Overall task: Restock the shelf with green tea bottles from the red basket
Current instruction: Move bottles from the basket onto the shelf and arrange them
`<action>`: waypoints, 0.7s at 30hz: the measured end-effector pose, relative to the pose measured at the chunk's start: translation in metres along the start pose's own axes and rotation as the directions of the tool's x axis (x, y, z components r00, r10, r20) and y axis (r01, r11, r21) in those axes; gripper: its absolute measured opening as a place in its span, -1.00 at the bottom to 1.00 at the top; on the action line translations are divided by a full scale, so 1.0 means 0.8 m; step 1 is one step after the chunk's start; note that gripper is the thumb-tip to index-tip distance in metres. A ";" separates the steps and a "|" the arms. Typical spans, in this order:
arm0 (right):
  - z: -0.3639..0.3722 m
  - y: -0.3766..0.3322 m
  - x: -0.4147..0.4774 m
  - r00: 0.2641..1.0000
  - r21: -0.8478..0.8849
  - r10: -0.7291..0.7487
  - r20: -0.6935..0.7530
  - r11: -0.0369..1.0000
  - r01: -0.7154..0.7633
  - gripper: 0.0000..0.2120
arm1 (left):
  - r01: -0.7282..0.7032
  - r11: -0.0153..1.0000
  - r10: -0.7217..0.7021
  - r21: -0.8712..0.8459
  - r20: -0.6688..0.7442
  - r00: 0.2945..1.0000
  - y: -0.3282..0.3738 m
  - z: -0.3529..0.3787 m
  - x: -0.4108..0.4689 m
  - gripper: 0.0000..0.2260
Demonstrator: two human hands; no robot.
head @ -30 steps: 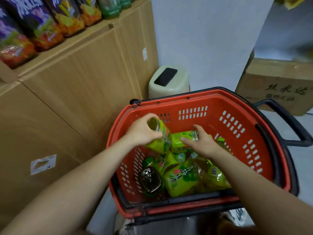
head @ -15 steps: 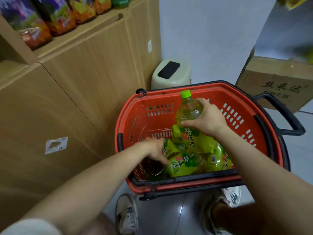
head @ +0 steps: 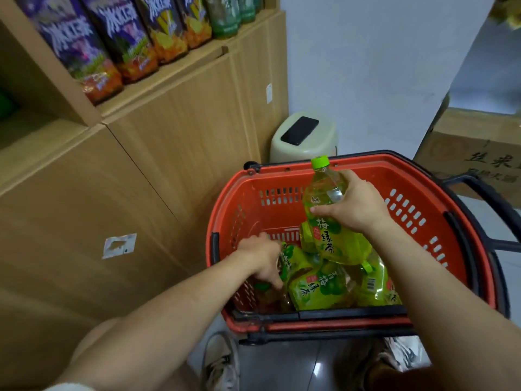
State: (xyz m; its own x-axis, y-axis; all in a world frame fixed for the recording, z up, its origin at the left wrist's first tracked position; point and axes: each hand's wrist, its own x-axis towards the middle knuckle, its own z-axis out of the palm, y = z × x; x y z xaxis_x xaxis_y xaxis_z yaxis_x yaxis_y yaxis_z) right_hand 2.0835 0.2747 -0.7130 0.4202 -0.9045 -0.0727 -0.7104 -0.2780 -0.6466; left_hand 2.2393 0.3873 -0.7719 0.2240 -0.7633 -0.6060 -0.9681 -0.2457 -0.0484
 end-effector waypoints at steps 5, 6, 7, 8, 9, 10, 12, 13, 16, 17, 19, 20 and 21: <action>-0.017 -0.047 -0.008 0.999 0.042 -0.043 -0.020 0.998 0.044 -0.07 | -0.071 0.888 -0.155 -0.455 -0.441 0.884 -0.070 -0.062 -0.125 -0.20; -0.022 -0.060 -0.013 0.998 0.060 -0.055 -0.011 0.997 0.055 -0.10 | -0.125 0.849 -0.210 -0.513 -0.545 0.812 -0.082 -0.067 -0.155 -0.21; -0.026 -0.073 -0.019 0.998 0.081 -0.069 -0.002 0.994 0.069 -0.13 | -0.179 0.817 -0.267 -0.548 -0.636 0.724 -0.093 -0.070 -0.186 -0.21; -0.029 -0.087 -0.027 0.997 0.112 -0.077 0.009 0.991 0.075 -0.14 | -0.235 0.787 -0.323 -0.570 -0.705 0.631 -0.103 -0.070 -0.215 -0.20; -0.029 -0.101 -0.038 0.996 0.158 -0.082 0.023 0.984 0.078 -0.14 | -0.291 0.757 -0.372 -0.585 -0.752 0.545 -0.113 -0.070 -0.243 -0.20; -0.027 -0.116 -0.049 0.994 0.211 -0.107 0.037 0.973 0.097 -0.13 | -0.350 0.721 -0.421 -0.598 -0.780 0.464 -0.123 -0.069 -0.270 -0.20; -0.020 -0.154 -0.072 0.985 0.342 -0.161 0.059 0.930 0.131 -0.20 | -0.482 0.630 -0.511 -0.609 -0.792 0.333 -0.145 -0.066 -0.316 -0.24; -0.014 -0.176 -0.081 0.981 0.412 -0.184 0.061 0.900 0.143 -0.29 | -0.539 0.592 -0.540 -0.599 -0.791 0.287 -0.154 -0.064 -0.335 -0.26; 0.005 -0.255 -0.110 0.963 0.636 -0.267 0.042 0.750 0.180 -0.51 | -0.596 0.615 -0.550 -0.517 -0.822 0.146 -0.178 -0.052 -0.384 -0.24; 0.011 -0.284 -0.118 0.960 0.697 -0.279 0.022 0.693 0.185 -0.56 | -0.584 0.632 -0.559 -0.510 -0.821 0.113 -0.188 -0.048 -0.399 -0.22; 0.018 -0.335 -0.130 0.956 0.768 -0.292 -0.015 0.609 0.198 -0.60 | -0.544 0.661 -0.573 -0.517 -0.816 0.079 -0.214 -0.042 -0.429 -0.18; 0.021 -0.359 -0.135 0.948 0.789 -0.318 -0.032 0.573 0.219 -0.58 | -0.516 0.675 -0.575 -0.528 -0.814 0.080 -0.229 -0.042 -0.445 -0.15; 0.026 -0.382 -0.138 0.937 0.793 -0.347 -0.035 0.561 0.237 -0.53 | -0.473 0.687 -0.582 -0.551 -0.807 0.095 -0.245 -0.043 -0.460 -0.12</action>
State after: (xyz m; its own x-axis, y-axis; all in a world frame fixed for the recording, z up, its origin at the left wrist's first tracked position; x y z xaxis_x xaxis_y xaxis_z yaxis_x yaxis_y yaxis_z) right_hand 2.2660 0.4661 -0.5228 0.6207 -0.7624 0.1827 0.1491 -0.1140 -0.9822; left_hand 2.3502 0.6959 -0.5120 0.6755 -0.4120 0.6115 -0.7094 -0.1372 0.6913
